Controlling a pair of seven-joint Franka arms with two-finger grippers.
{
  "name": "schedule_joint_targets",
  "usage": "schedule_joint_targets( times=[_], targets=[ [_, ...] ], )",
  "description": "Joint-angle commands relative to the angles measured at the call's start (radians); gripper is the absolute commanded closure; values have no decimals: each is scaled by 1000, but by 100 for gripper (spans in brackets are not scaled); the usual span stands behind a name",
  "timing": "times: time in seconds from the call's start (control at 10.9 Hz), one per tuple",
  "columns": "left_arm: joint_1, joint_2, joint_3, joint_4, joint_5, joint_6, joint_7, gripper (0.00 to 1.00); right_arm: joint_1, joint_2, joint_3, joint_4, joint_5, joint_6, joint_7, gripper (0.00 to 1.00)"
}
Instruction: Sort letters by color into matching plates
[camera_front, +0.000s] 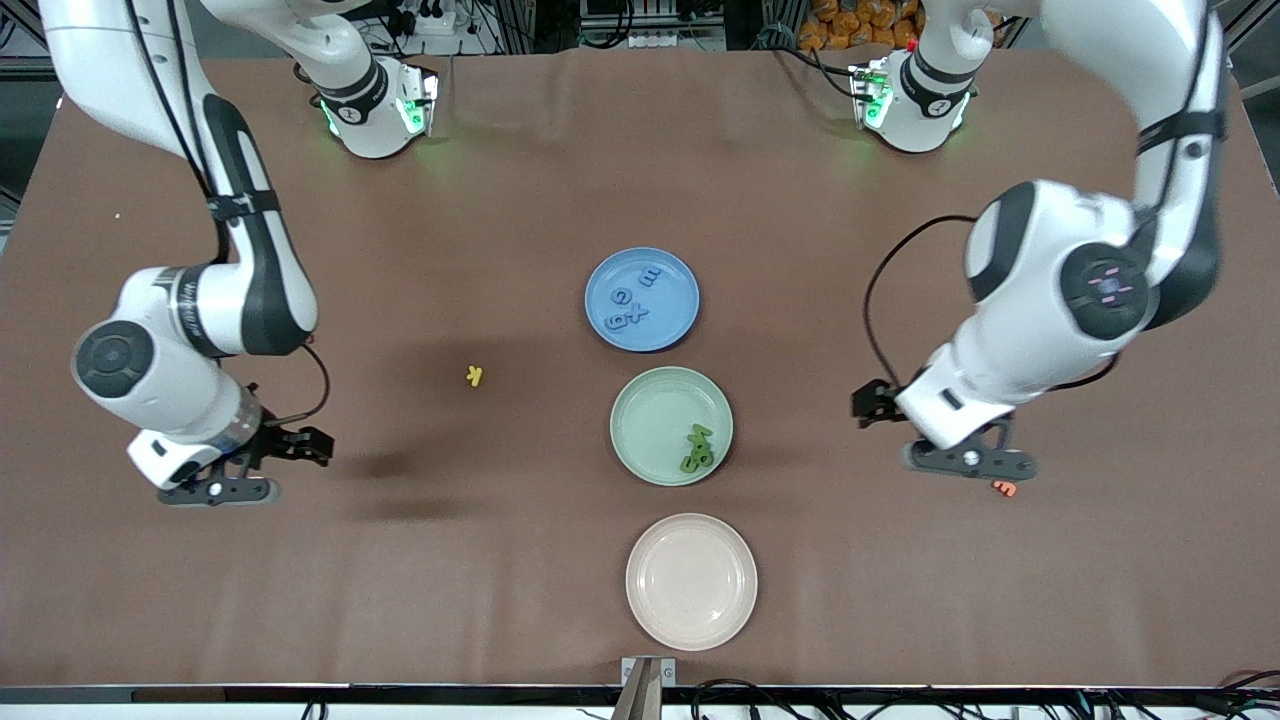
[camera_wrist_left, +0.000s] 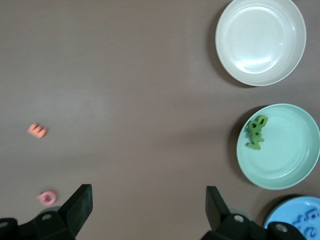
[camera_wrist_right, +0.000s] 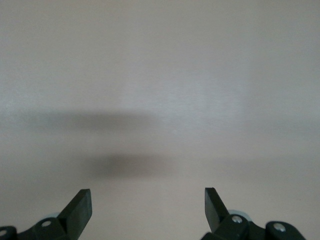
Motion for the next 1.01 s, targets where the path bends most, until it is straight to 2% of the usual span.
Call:
schedule_joint_targets(
  times=[0.0, 0.37, 0.83, 0.92],
  targets=[
    [38, -116, -5, -39, 26, -81, 17, 0, -28, -116, -24, 10, -20, -112, -57, 0],
    [112, -257, -7, -63, 26, -167, 66, 0, -44, -184, -26, 114, -21, -316, -53, 0],
    [178, -342, -30, -68, 75, -302, 86, 0, -57, -225, -30, 271, -20, -576, -57, 0],
    [202, -371, -54, -103, 69, -306, 85, 0, -59, -234, -29, 285, -17, -590, -54, 0]
  ],
)
